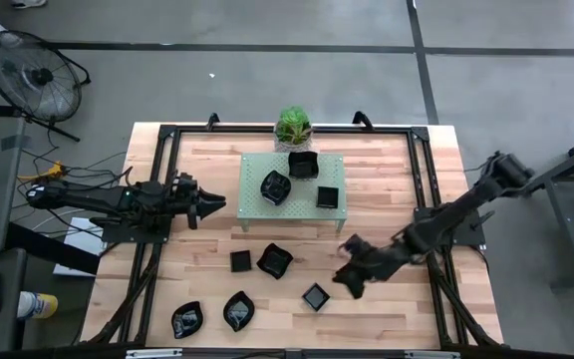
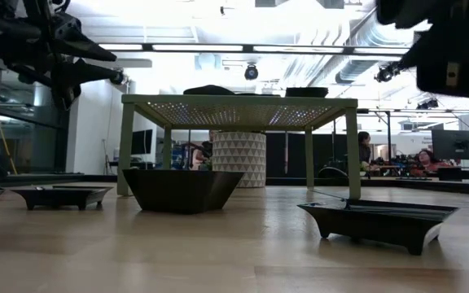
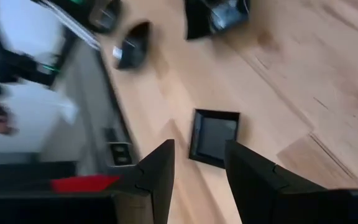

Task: Pick & Place Mini shaped plates
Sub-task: Stack the black square plate on the other black square plate on the shelf

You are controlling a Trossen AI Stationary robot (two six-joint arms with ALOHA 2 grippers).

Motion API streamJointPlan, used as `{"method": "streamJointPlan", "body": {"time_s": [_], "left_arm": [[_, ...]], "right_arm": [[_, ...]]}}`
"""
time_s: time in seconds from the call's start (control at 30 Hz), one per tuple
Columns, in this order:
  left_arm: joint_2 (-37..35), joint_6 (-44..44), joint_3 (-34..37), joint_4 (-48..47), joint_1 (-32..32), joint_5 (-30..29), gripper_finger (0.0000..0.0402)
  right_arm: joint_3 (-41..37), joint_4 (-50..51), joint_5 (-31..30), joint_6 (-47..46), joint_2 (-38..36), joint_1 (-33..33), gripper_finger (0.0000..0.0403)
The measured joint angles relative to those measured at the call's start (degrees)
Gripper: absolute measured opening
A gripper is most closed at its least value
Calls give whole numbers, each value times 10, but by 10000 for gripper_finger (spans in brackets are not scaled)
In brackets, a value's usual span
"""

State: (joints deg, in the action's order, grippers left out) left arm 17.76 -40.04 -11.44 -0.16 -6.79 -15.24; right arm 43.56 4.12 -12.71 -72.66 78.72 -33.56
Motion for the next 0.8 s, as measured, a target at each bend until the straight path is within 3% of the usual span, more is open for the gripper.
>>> {"method": "streamJointPlan", "body": {"time_s": [0.4,0.6,0.8], "left_arm": [[0,27,0,0,0,90,120],[0,32,0,0,0,104,120],[0,34,0,0,0,110,120]], "right_arm": [[195,169,79,-20,232,6,133],[221,174,98,-23,280,27,133],[216,185,99,-35,282,49,133]]}}
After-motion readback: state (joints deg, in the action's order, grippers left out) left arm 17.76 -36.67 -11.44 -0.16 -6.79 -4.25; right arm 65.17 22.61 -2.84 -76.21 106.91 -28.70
